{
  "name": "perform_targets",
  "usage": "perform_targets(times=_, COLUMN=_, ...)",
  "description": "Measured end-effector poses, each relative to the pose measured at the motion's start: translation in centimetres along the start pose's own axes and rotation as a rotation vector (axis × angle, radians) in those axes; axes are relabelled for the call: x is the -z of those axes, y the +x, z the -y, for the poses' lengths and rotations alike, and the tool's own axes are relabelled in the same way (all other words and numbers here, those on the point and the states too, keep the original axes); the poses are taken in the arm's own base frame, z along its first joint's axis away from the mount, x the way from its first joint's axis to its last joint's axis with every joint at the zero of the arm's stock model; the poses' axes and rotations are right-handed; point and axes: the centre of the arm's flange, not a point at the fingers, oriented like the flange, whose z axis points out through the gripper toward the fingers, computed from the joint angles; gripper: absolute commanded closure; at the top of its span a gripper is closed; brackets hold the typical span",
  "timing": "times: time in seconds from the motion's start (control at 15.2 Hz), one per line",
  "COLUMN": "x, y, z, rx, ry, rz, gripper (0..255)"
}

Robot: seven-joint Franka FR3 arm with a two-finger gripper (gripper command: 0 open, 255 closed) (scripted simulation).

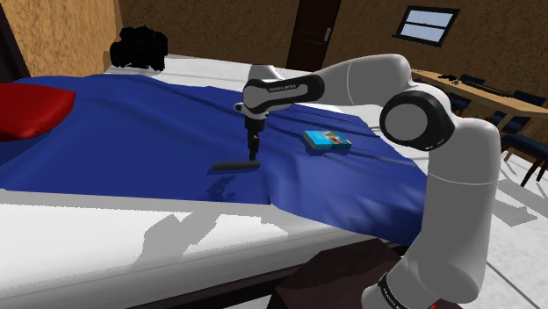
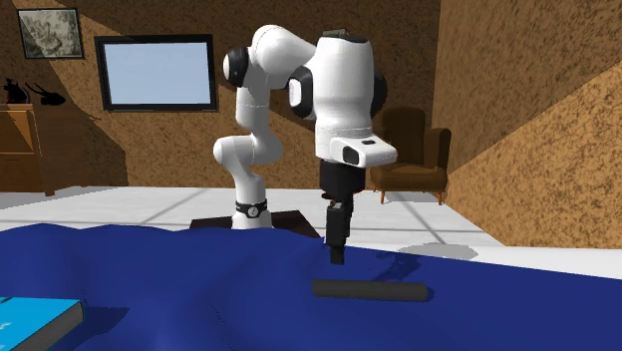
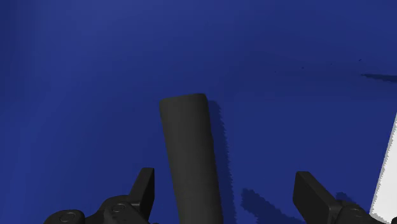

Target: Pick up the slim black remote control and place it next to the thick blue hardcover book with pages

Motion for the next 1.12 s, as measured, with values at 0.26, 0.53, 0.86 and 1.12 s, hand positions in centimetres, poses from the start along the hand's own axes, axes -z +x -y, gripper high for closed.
perform_targets(times=0.26, x=-1.9, y=2.9, z=-1.5, rx=0.083, ry=-0.008, rz=0.007, gripper=0)
perform_targets(times=0.53, x=-3.8, y=3.2, z=-1.8, rx=0.091, ry=-0.009, rz=0.008, gripper=0)
perform_targets(times=0.86, x=-5.7, y=3.2, z=-1.7, rx=0.092, ry=-0.009, rz=0.008, gripper=0)
perform_targets(times=1.12, x=-5.8, y=3.2, z=-1.7, rx=0.092, ry=-0.009, rz=0.008, gripper=0)
